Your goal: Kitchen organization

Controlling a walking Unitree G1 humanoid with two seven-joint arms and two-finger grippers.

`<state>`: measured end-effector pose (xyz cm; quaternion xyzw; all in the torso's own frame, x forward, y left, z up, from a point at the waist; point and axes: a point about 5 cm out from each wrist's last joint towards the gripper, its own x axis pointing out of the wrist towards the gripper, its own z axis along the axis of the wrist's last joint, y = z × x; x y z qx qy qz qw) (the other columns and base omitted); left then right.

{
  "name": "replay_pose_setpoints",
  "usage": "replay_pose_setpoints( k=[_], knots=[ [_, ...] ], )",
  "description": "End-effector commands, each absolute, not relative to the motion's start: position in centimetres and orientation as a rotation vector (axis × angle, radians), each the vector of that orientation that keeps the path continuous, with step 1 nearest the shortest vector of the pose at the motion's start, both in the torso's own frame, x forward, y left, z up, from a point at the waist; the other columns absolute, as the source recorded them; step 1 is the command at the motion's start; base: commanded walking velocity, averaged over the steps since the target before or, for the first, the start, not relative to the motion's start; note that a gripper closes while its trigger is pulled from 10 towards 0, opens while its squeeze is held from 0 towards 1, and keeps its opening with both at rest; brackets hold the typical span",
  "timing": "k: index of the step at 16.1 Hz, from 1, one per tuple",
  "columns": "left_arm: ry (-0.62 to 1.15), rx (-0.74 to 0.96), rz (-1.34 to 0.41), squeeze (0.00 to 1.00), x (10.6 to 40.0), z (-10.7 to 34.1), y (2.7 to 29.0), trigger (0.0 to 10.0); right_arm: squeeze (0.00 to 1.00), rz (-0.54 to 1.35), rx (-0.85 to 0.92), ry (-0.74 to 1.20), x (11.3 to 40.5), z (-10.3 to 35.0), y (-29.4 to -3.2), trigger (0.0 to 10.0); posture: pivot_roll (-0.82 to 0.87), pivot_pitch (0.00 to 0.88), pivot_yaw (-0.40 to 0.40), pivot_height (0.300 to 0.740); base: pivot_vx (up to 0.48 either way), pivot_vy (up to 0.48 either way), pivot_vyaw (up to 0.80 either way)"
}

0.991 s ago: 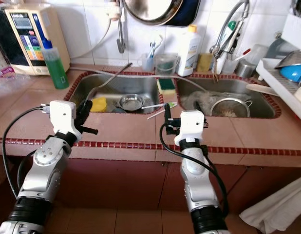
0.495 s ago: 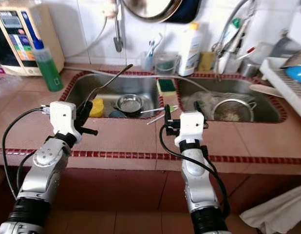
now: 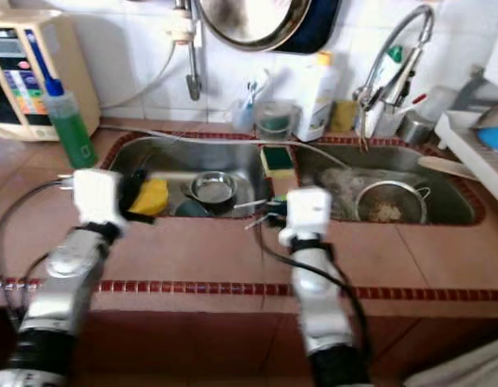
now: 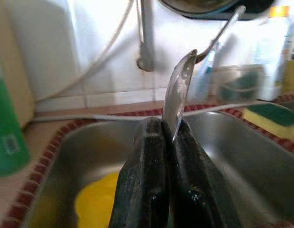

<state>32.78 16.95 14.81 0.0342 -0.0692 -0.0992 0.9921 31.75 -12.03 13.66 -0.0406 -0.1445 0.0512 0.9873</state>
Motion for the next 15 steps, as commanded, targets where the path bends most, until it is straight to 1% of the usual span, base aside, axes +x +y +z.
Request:
replay_pose_setpoints(
  k=[1, 13, 15],
  knots=[
    [-0.151, 0.063, -0.227, 0.0, 32.86, 15.17, 15.96, 10.0, 0.0, 0.066, -0.091, -0.294, 31.82, 13.88, -13.26, 10.0, -0.11, 0.0, -0.007, 0.74, 0.3, 0.0, 0.0],
    [-0.151, 0.063, -0.223, 0.0, 33.0, 15.35, 15.9, 10.0, 0.0, 0.1, -0.106, -0.269, 31.49, 13.41, -13.0, 10.0, -0.11, 0.0, -0.016, 0.74, 0.295, 0.0, 0.0],
    [-0.151, 0.03, -0.227, 0.0, 32.95, 15.32, 15.74, 10.0, 0.0, 0.129, -0.116, -0.251, 31.23, 13.14, -12.92, 10.0, -0.11, 0.007, -0.014, 0.74, 0.0, 0.0, 0.0]
  ],
)
